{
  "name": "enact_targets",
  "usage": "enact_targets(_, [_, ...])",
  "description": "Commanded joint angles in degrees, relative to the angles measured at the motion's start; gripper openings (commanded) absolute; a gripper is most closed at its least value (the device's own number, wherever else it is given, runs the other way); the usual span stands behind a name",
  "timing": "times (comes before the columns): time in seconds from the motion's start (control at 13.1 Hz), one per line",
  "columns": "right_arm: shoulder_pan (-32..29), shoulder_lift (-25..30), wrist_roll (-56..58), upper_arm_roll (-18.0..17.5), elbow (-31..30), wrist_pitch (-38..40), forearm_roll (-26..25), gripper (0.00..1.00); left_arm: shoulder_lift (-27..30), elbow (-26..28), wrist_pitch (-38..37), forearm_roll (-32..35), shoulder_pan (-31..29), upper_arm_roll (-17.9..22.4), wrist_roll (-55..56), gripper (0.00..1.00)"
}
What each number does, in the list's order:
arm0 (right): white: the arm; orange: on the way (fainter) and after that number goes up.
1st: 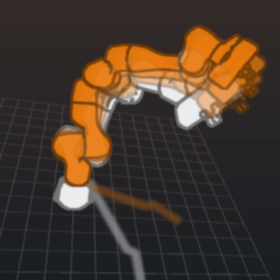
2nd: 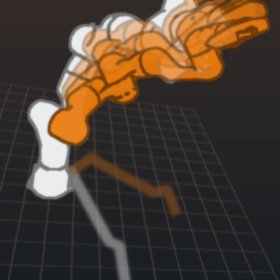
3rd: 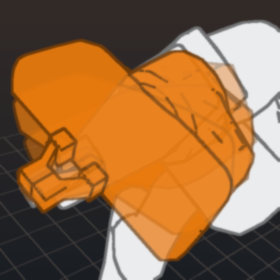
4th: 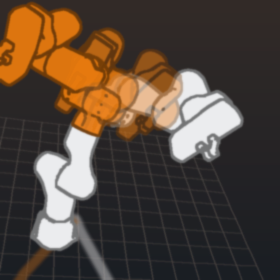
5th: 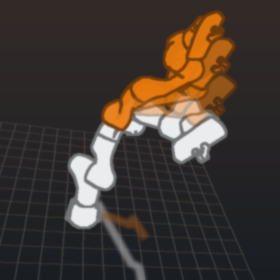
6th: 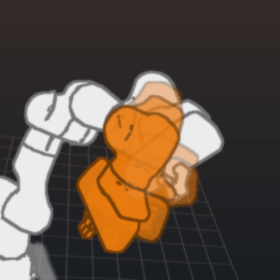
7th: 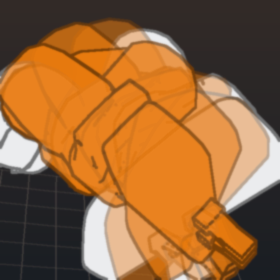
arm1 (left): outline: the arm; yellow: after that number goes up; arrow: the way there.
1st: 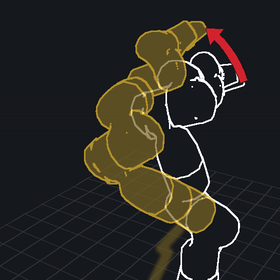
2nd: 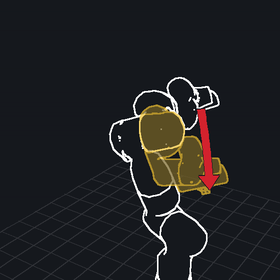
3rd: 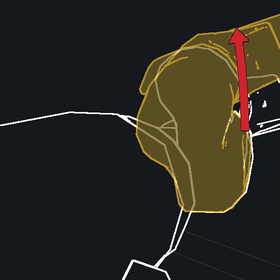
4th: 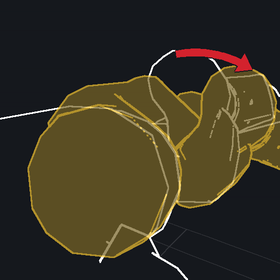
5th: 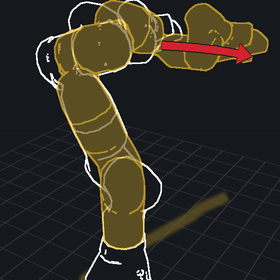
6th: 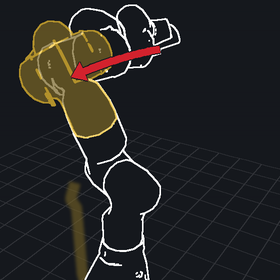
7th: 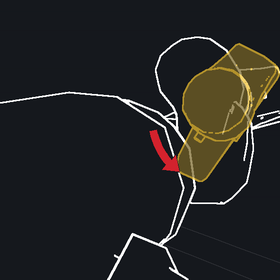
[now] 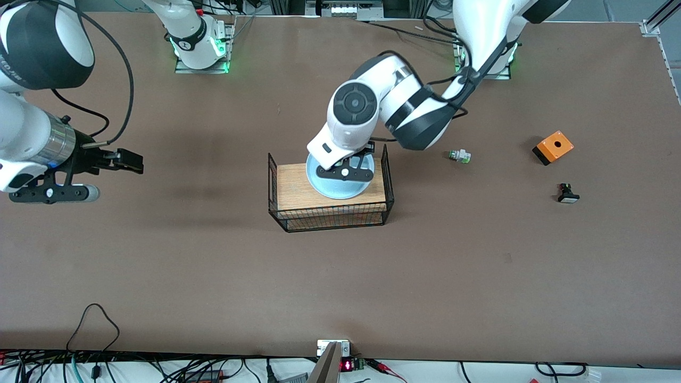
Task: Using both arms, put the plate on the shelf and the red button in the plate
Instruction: 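Lower the white switch onto the blue plate with the left gripper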
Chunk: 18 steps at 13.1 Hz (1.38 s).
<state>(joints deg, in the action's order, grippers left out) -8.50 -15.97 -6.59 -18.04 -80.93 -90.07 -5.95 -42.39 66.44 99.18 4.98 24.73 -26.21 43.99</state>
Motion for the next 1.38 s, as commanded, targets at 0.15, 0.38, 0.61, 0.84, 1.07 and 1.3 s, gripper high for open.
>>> enact_targets(0.15, [0.9, 13.7, 5.6, 3.9, -19.8, -13.4, -0.3, 1.00, -2.8, -2.9, 1.5, 1.3, 1.3, 1.1, 0.1, 0.00])
enact_targets(0.38, [0.8, 20.6, 4.9, 3.9, -28.0, -15.1, -0.3, 1.00, -2.9, -2.8, 1.5, 1.3, 0.3, 1.1, -0.4, 0.40])
enact_targets(0.61, [0.6, 19.2, 5.1, 3.5, -25.7, -12.8, -0.2, 1.00, -2.4, -3.4, 1.5, 1.2, -0.5, 1.1, -1.4, 1.00])
enact_targets(0.84, [0.4, 18.7, 5.7, 3.5, -24.9, -12.3, -0.2, 1.00, -1.1, -4.8, 1.4, 1.2, -1.0, 0.9, -1.3, 1.00])
enact_targets(1.07, [4.7, 18.1, 5.8, 7.6, -23.8, -12.4, 0.1, 1.00, 4.7, -5.3, -1.5, 1.4, -3.4, 1.2, -1.2, 1.00])
enact_targets(1.3, [18.1, 16.9, 5.8, 23.8, -23.5, -13.1, 0.4, 1.00, 12.2, -5.2, -9.9, 1.6, -9.7, 1.3, -1.3, 1.00])
